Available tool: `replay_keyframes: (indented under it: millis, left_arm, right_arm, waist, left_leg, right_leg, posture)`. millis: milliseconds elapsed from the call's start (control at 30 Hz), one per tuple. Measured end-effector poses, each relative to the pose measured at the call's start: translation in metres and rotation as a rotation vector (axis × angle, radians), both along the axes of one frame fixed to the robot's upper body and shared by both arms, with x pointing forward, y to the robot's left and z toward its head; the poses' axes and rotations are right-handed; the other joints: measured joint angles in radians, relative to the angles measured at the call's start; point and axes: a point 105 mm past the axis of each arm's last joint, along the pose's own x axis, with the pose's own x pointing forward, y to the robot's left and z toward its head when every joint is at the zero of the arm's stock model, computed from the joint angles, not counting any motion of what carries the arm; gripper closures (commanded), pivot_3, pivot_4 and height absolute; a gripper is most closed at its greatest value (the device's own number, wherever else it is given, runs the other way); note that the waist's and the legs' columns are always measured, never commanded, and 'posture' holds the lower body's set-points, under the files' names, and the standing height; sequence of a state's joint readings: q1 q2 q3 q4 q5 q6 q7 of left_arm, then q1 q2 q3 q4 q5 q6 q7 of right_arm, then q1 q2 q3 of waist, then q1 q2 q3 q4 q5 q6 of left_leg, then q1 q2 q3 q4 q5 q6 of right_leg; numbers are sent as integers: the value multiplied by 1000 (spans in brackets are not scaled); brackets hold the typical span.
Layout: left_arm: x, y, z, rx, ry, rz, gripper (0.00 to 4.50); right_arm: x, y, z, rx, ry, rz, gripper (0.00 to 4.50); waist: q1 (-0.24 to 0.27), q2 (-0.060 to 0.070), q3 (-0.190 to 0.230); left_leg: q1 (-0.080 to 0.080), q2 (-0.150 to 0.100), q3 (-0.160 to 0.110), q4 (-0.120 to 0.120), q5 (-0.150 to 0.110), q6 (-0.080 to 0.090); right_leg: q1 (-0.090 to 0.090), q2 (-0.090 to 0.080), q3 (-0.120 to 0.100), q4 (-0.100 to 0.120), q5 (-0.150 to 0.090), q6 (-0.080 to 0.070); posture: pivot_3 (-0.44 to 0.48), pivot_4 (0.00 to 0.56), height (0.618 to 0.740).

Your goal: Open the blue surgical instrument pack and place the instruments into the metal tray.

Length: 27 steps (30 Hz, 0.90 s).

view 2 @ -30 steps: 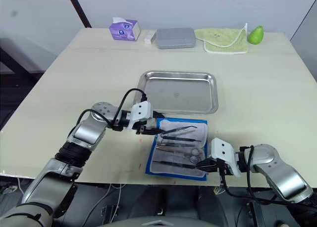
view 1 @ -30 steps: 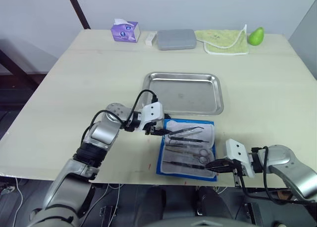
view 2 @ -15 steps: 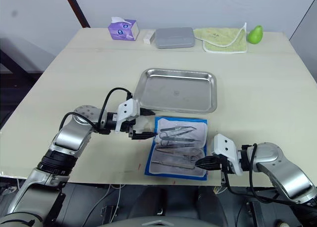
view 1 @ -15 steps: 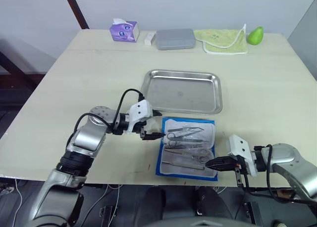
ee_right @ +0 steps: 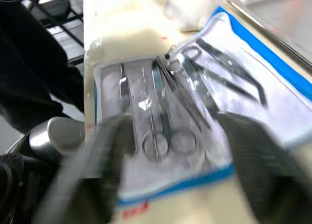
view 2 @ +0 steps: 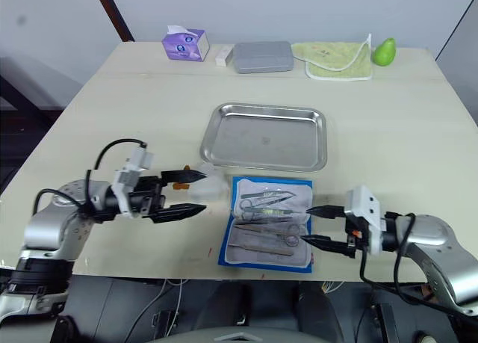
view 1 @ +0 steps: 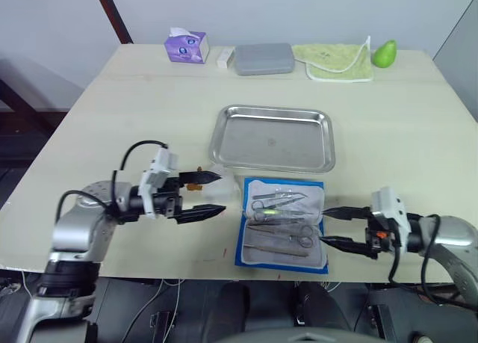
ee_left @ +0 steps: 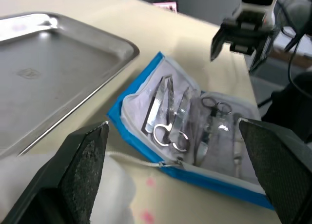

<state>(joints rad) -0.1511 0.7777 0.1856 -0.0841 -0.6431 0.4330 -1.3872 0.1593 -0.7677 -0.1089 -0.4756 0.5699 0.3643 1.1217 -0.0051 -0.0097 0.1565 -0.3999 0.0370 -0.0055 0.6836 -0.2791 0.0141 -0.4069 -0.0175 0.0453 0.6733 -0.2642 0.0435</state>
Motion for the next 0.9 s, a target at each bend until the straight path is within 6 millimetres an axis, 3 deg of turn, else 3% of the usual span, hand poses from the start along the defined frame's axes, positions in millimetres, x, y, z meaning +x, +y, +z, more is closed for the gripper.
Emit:
replay_keyframes:
  millis: [267,367,533,800,900]
  left_arm:
    - [-27,39,0,4,60,83,0]
    - [-32,44,-2,14,74,90,0]
    - [-34,42,-3,22,16,84,0]
    - [-29,19,0,5,-38,1,0]
    - [-27,14,1,6,-35,-9,0]
  right_arm:
    - [-17,-45,15,-25,-33,-119,40]
    - [-18,-47,19,-23,-49,-118,40]
    - [-7,-29,16,-31,-117,-45,40]
    - [18,17,-20,-59,-146,105,40]
    - [20,22,-29,-71,-141,136,40]
  waist:
    - [-3,0,0]
    - [-4,0,0]
    - [-5,-1,-1]
    - [-2,-1,0]
    - [-4,-1,0]
  left_leg:
    - [1,1,1,-1,0,0]
    - [1,1,1,-1,0,0]
    - [2,0,1,-1,0,0]
    - [1,0,1,-1,0,0]
    - [1,0,1,-1,0,0]
  right_leg:
    - [0,0,1,0,0,0]
    - [0,0,0,0,0,0]
    - [0,0,1,-1,0,0]
    - [0,0,0,0,0,-1]
    - [0,0,0,0,0,-1]
  posture:
    - [0,150,740]
    - [0,150,740]
    - [0,150,740]
    - [0,150,740]
    - [0,150,740]
